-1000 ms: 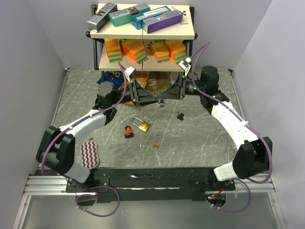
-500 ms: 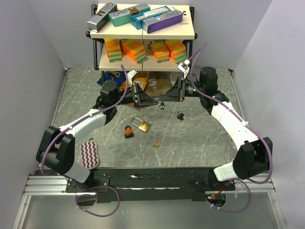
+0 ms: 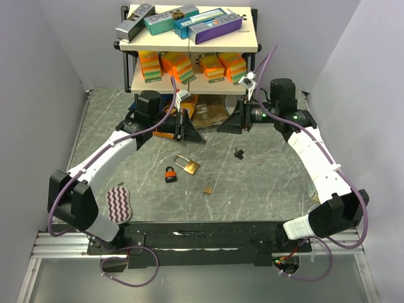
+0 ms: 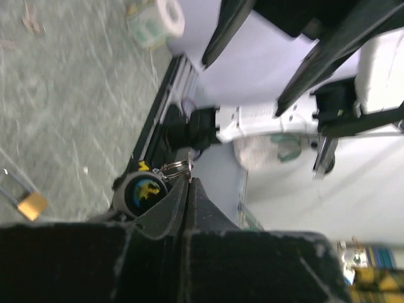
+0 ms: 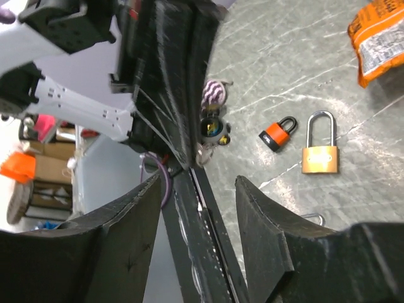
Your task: Unlock with the key
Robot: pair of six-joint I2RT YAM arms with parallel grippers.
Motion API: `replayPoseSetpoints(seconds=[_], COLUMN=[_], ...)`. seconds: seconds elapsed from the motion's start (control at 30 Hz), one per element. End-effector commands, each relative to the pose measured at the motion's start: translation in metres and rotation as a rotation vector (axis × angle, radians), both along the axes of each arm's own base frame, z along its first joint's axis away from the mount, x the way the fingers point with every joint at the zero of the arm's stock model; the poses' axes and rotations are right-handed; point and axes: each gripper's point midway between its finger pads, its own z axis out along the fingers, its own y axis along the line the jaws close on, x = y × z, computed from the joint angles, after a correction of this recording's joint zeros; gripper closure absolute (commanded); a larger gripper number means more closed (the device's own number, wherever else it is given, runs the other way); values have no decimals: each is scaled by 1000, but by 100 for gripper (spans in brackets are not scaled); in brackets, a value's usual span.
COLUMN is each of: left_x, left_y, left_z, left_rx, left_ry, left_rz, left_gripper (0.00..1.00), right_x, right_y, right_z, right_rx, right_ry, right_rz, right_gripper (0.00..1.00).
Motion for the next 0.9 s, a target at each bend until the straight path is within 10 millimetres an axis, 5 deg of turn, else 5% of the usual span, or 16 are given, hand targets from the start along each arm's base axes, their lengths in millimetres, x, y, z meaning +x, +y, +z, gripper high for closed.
replayPoseSetpoints(seconds=[0.0,0.33,0.87], left_x=[-35,-51,-57], left_y=[7,4,3], left_z=[-10,-9,-6], left_rx=[22,33,22], left_ry=[5,-5,-13], left_rz=[-142,-200,-219], left_gripper=[99,99,99], right_x=[-20,-42,-59], right_y=[5,40,45], right_z=[5,-16,-35], right_rx=[-32,-29,-20], right_ry=[-61,20,95], right_rz=[81,245,324], right_gripper=[44,58,74])
